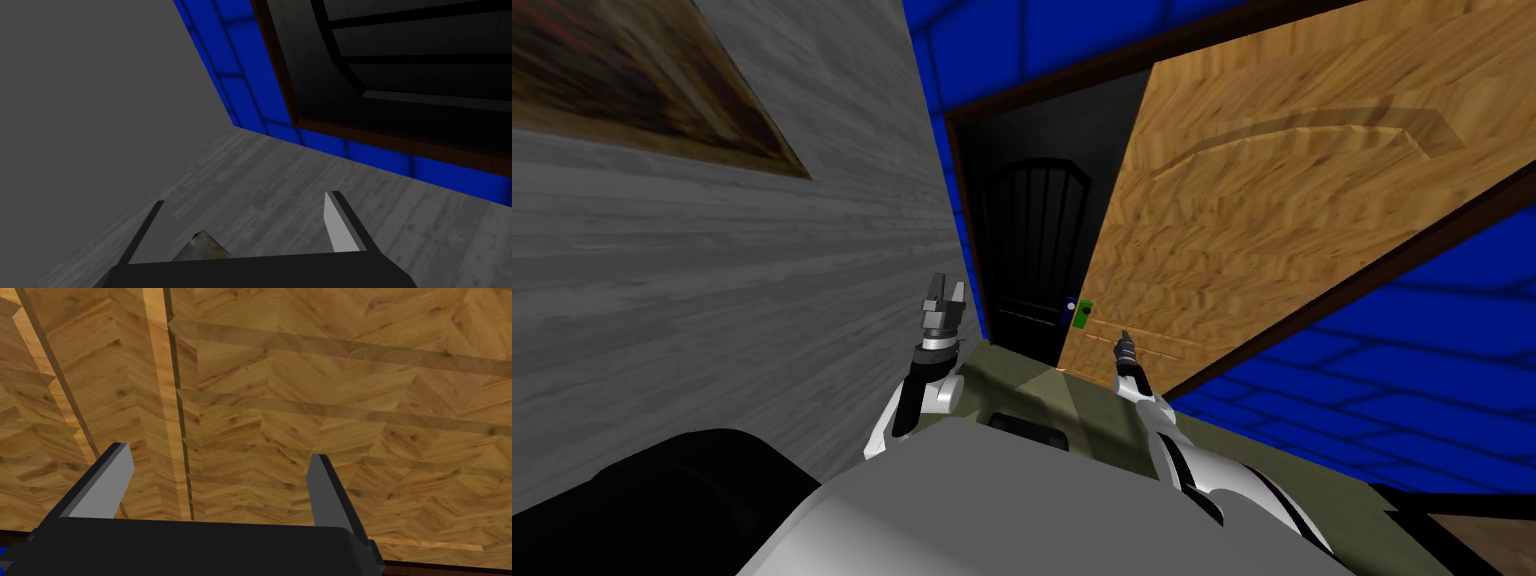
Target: Pull the door open
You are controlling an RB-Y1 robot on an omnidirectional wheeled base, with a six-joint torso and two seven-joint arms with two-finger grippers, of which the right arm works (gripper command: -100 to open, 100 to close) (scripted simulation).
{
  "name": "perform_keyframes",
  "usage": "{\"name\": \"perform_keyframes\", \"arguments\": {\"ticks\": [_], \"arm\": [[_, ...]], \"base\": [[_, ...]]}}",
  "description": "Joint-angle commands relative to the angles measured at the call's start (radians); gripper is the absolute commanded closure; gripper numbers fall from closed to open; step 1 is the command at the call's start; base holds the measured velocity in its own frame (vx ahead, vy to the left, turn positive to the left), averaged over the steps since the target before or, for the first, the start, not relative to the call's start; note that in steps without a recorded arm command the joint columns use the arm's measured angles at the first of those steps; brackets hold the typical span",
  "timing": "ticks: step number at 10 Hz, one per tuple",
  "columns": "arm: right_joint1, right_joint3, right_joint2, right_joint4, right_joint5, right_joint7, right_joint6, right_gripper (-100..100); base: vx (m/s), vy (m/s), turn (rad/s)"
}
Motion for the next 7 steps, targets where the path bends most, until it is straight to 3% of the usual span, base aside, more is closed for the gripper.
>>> {"name": "perform_keyframes", "arguments": {"ticks": [1,5,7], "arm": [[0.024,-0.023,-0.025,-0.011,-0.009,0.009,0.019,-100],[0.018,-0.024,-0.022,-0.012,-0.009,0.011,0.021,-100],[0.008,-0.018,-0.012,-0.014,-0.007,0.012,0.022,-100]], "base": [[0.117,-0.084,-0.167],[0.067,-0.021,-0.001],[0.191,0.003,0.071]]}}
